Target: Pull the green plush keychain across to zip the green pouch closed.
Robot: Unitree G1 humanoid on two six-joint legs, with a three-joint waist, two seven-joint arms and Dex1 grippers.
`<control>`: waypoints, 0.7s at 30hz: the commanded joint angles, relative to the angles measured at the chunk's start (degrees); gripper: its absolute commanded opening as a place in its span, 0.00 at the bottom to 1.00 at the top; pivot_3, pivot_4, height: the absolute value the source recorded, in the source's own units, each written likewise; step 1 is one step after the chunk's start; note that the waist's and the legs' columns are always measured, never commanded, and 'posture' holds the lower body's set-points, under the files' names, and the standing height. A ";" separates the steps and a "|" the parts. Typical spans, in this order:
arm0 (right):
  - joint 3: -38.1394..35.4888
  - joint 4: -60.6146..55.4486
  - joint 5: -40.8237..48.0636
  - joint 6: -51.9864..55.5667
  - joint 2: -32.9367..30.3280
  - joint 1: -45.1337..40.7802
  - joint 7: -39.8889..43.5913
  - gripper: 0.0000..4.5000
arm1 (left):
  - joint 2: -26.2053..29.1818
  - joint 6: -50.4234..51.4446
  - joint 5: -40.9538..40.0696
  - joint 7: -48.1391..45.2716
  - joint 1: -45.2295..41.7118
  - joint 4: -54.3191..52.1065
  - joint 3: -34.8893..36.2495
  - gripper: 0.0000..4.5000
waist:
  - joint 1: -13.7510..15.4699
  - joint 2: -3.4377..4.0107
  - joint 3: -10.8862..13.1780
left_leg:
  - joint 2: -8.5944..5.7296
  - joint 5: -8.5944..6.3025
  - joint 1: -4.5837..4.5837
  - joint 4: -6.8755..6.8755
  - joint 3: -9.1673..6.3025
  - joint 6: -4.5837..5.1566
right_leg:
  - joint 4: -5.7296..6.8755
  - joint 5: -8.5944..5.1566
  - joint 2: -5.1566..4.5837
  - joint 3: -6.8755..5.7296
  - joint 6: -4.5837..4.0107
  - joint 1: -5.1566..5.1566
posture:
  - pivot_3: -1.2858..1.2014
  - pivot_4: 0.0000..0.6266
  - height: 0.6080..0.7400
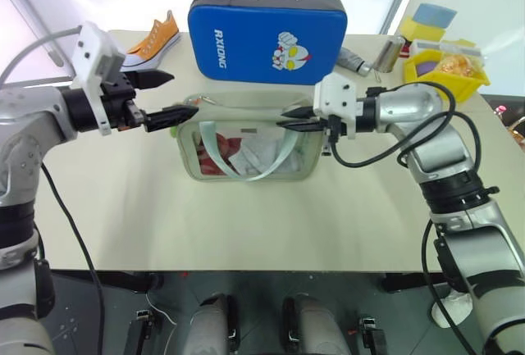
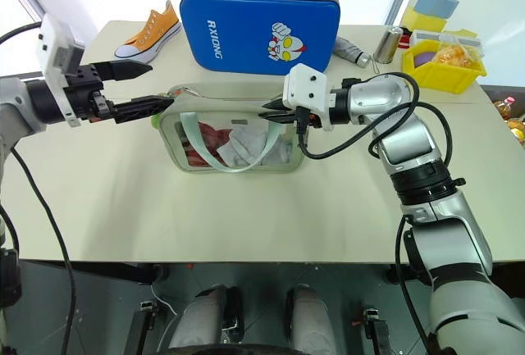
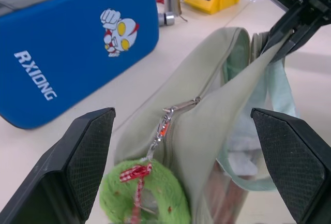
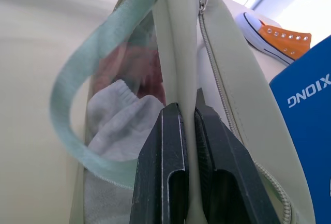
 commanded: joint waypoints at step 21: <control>-8.67 -20.64 8.80 22.98 -6.17 11.26 -3.27 0.69 | 7.65 -9.52 6.00 -5.10 7.18 10.70 3.06 1.00 | 0.15 -0.01 -0.02 | 0.00 -0.01 0.12 -0.05 0.06 0.01 | -0.02 -0.01 -0.03 -0.01 -0.01 0.06 | 0.52 0.24 1.00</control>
